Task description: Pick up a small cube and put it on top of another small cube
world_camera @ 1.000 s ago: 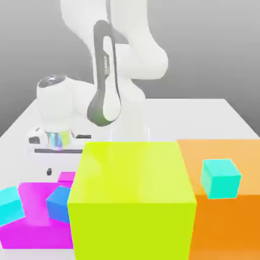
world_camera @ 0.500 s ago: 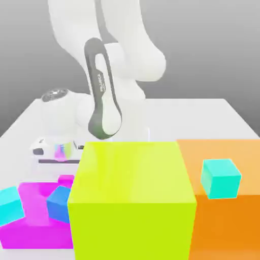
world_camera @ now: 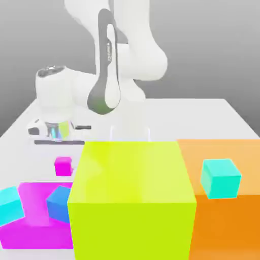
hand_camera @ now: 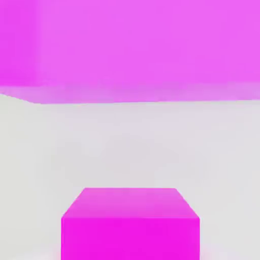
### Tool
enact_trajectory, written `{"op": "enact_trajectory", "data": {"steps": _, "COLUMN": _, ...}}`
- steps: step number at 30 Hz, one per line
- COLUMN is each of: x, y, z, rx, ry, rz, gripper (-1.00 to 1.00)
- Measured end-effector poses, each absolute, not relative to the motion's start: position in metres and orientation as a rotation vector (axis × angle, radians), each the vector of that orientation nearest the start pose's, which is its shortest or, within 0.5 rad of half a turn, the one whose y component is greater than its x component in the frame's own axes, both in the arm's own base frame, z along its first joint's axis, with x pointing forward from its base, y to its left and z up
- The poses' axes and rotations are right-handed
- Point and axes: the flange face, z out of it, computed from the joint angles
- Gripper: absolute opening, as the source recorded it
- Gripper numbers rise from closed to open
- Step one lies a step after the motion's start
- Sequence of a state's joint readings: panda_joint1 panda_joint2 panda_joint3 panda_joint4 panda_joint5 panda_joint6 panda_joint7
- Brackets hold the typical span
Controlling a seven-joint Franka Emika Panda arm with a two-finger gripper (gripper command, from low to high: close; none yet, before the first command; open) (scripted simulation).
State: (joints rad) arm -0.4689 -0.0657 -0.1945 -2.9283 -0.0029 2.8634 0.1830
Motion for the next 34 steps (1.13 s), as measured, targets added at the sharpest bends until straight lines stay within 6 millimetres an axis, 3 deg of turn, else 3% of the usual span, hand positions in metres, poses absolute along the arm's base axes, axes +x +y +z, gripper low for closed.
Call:
{"op": "enact_trajectory", "data": {"steps": 10, "x": 0.351, "y": -0.246, "z": 0.251, "rx": -2.706, "ry": 1.527, "rz": -0.002, "gripper": -1.00}}
{"op": "enact_trajectory", "data": {"steps": 20, "x": 0.425, "y": -0.278, "z": 0.317, "rx": -2.570, "ry": 1.791, "rz": 0.002, "gripper": -1.00}}
{"op": "enact_trajectory", "data": {"steps": 23, "x": 0.431, "y": -0.281, "z": 0.287, "rx": -2.559, "ry": 1.813, "rz": 0.001, "gripper": -1.00}}
{"op": "enact_trajectory", "data": {"steps": 24, "x": 0.431, "y": -0.281, "z": 0.272, "rx": -2.558, "ry": 1.816, "rz": 0.001, "gripper": 1.00}}
{"op": "enact_trajectory", "data": {"steps": 29, "x": 0.431, "y": -0.281, "z": 0.272, "rx": -2.558, "ry": 1.816, "rz": 0.001, "gripper": 1.00}}
{"op": "enact_trajectory", "data": {"steps": 30, "x": 0.431, "y": -0.282, "z": 0.264, "rx": -2.559, "ry": 1.819, "rz": 0.000, "gripper": 1.00}}
{"op": "enact_trajectory", "data": {"steps": 32, "x": 0.432, "y": -0.282, "z": 0.279, "rx": -2.559, "ry": 1.819, "rz": 0.000, "gripper": 1.00}}
{"op": "enact_trajectory", "data": {"steps": 34, "x": 0.431, "y": -0.282, "z": 0.308, "rx": -2.558, "ry": 1.821, "rz": 0.000, "gripper": 1.00}}
